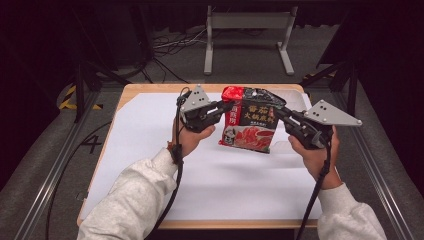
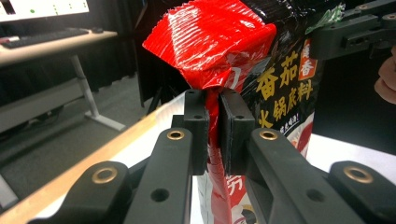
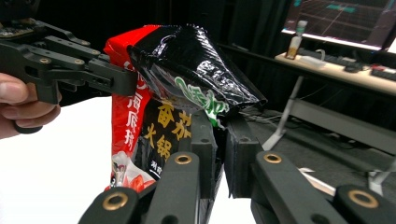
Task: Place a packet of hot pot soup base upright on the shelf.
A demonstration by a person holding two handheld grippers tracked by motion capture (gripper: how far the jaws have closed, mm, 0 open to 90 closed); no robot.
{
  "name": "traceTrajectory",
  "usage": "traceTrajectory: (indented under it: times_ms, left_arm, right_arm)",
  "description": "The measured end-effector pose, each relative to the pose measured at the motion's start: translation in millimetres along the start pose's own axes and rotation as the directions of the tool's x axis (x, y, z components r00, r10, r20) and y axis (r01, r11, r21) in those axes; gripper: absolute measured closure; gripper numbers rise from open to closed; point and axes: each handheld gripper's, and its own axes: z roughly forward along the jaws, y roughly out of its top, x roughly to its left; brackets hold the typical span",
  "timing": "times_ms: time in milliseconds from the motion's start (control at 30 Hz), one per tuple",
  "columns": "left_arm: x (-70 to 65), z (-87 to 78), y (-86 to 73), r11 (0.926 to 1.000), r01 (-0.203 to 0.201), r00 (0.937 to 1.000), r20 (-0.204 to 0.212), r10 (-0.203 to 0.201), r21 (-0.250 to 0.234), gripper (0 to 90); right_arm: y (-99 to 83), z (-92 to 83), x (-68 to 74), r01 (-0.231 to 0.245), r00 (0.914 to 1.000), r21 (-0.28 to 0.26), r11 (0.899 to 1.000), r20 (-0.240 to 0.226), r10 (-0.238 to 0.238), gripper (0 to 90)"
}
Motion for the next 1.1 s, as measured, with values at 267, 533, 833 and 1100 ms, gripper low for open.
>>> traceTrajectory:
  times_ms: [267,533,833,1100]
  left_arm:
    - [1.5,30.0,19.5,0.9997,-0.014,0.9998,0.013,0.014,-0.02,83.2]
    - [2.0,56.5,27.3,0.9997,-0.004,0.9992,0.04,0.005,-0.025,83.3]
    - [2.6,84.2,31.5,0.9996,-0.001,0.9978,0.067,0.003,-0.028,83.1]
    - [9.1,108.7,28.4,0.9998,0.01,0.9957,0.092,-0.008,-0.015,82.8]
  right_arm:
    - [5.4,-8.1,-23.8,-0.004,0.9977,-0.026,1.0,0.067,0.005,83.4]
    - [5.6,-15.0,-40.7,0.004,0.993,-0.019,1.0,0.118,-0.002,83.5]
    - [2.5,-21.0,-55.5,0.001,0.9841,-0.016,1.0,0.177,0.002,83.4]
    - [-7.6,-20.7,-64.0,-0.002,0.9736,0.002,1.0,0.228,0.002,83.5]
